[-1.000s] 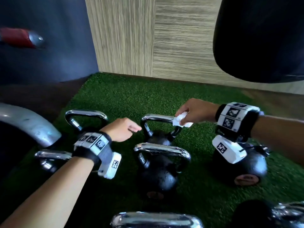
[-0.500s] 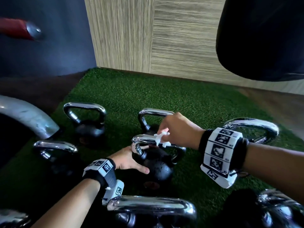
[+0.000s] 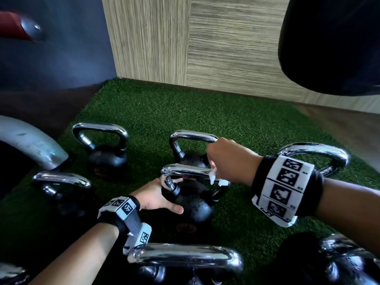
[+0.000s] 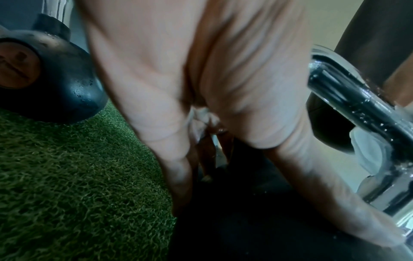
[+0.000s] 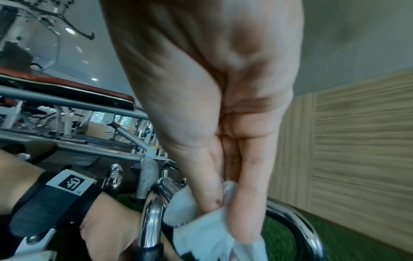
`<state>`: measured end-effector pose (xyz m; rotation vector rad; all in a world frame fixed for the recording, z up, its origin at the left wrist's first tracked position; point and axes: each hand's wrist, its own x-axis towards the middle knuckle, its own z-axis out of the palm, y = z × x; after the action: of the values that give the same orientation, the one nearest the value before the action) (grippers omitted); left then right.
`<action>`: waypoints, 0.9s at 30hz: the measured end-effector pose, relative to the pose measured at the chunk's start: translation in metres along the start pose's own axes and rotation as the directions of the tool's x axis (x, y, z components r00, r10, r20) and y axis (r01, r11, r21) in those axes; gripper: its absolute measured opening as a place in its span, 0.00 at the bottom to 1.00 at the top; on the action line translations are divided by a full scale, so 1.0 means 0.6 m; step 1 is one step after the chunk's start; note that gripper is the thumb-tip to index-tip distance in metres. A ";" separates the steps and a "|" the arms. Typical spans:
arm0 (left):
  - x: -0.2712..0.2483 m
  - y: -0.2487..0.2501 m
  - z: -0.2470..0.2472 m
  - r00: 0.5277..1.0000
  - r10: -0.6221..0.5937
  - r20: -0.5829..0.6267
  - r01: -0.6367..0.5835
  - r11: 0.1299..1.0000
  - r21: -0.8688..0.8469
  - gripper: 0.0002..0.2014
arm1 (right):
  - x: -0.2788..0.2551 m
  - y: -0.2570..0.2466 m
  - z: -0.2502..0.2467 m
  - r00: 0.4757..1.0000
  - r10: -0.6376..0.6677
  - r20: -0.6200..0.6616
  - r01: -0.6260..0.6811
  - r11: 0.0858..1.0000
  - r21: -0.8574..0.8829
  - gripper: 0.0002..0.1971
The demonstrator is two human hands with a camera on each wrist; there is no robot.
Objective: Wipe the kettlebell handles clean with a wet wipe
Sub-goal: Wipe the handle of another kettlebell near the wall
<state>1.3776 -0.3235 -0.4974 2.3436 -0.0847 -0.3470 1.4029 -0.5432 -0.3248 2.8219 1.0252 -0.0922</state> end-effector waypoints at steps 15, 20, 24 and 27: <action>-0.002 0.001 0.002 0.999 -0.034 -0.028 0.034 0.999 0.009 0.50 | 0.012 0.107 0.074 0.942 0.147 0.301 -0.296 0.787 0.542 0.11; -0.007 0.006 0.001 0.999 -0.025 -0.025 0.025 1.000 -0.010 0.52 | 0.012 0.104 0.146 0.906 0.135 0.400 -0.386 0.648 0.656 0.10; -0.007 0.000 0.008 0.999 -0.026 -0.031 0.025 0.999 -0.023 0.54 | 0.016 0.098 0.181 0.913 0.148 0.381 -0.386 0.617 0.685 0.10; -0.006 -0.014 0.010 0.999 -0.038 -0.034 0.039 0.999 0.021 0.51 | 0.019 0.105 0.169 0.909 0.113 0.401 -0.366 0.676 0.639 0.13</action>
<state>1.3723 -0.3209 -0.5064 2.3745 -0.0272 -0.3265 1.4510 -0.5990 -0.4196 3.3804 0.5903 -1.1283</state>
